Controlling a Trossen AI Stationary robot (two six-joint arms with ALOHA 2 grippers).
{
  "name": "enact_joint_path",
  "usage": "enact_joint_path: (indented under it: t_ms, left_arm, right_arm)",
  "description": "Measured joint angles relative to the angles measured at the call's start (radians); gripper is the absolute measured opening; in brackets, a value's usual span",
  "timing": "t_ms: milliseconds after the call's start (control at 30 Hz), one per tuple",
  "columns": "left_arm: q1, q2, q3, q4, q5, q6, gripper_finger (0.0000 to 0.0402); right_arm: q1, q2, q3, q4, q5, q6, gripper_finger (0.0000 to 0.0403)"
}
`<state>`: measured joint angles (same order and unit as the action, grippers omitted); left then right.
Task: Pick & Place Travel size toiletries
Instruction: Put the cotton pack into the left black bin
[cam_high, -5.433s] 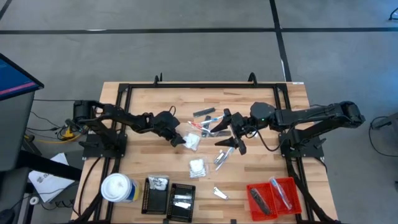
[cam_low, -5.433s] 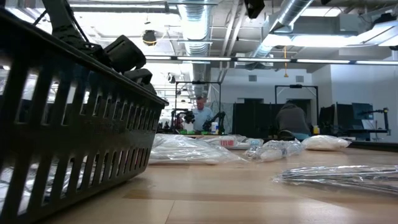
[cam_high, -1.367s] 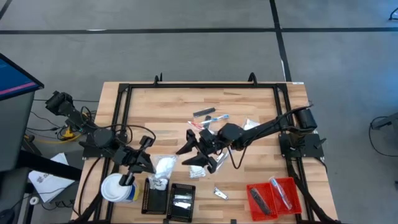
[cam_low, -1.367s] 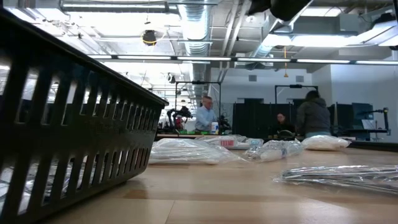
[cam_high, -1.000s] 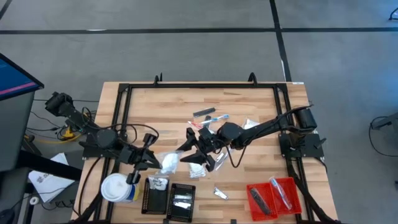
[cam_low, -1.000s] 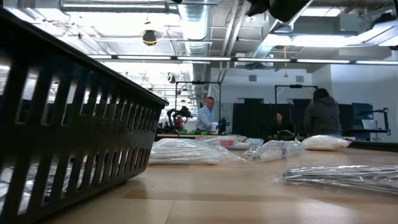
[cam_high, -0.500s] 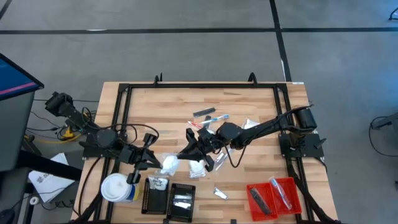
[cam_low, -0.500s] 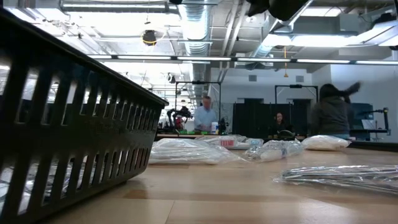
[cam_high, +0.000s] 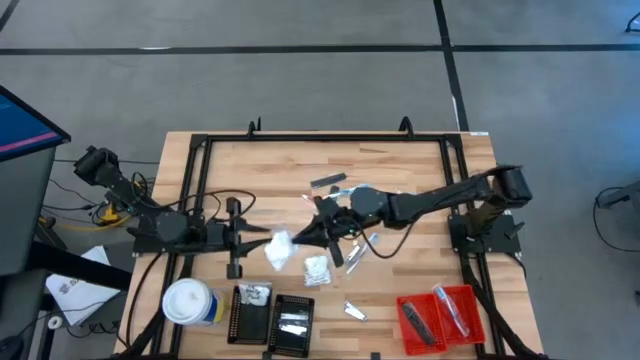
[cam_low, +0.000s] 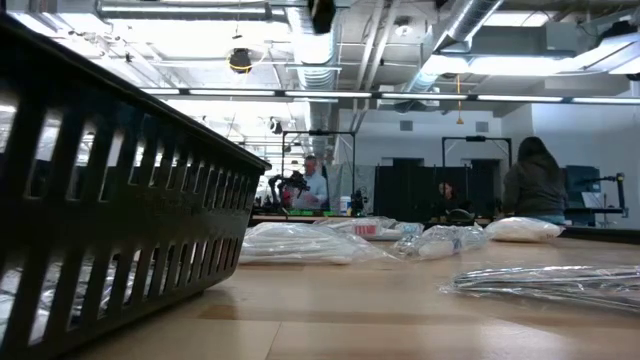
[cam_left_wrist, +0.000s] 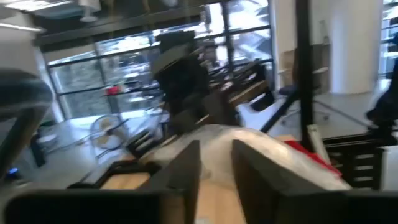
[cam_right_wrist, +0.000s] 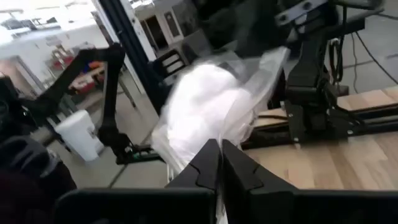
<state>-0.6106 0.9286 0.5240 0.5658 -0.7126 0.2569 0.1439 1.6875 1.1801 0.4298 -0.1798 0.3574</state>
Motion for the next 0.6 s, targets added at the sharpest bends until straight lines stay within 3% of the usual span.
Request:
enact_joint_path:
  t_ms: [300,500,600]
  left_arm:
    - [0.000,0.000,0.000,-0.002,-0.014,0.000,0.0203]
    - [0.000,-0.002,0.001,-0.026,-0.014,-0.058,0.0239]
    - [0.005,-0.021,0.039,-0.183,-0.013,-0.183,0.0252]
  right_arm:
    - [0.069,-0.071,0.000,-0.089,0.122,-0.078,0.0001]
    - [0.094,-0.096,-0.001,-0.108,0.200,-0.107,0.0000]
    - [0.105,-0.106,-0.001,-0.117,0.224,-0.124,0.0000]
